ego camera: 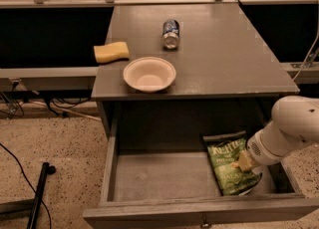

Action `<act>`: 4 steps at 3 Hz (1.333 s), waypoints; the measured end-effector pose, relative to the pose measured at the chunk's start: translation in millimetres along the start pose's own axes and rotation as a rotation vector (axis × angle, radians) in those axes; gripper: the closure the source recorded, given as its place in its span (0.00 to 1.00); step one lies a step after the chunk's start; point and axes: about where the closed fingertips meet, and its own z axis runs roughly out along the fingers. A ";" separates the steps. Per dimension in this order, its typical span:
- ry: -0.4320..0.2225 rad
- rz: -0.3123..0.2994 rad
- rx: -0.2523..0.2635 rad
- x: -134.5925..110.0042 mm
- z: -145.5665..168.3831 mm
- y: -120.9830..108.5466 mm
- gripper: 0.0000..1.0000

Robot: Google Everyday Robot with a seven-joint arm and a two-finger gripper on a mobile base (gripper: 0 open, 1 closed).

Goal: Pick green jalapeno chip bag from top drawer and place on counter

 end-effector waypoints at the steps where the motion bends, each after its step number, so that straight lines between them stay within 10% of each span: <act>1: -0.063 -0.014 -0.042 -6.2 -28.4 4.3 1.00; 4: -0.202 -0.060 -0.163 -8.5 -117.0 7.9 1.00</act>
Offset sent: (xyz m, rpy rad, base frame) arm 0.0051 -0.0019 0.1299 0.2100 -0.1761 0.0887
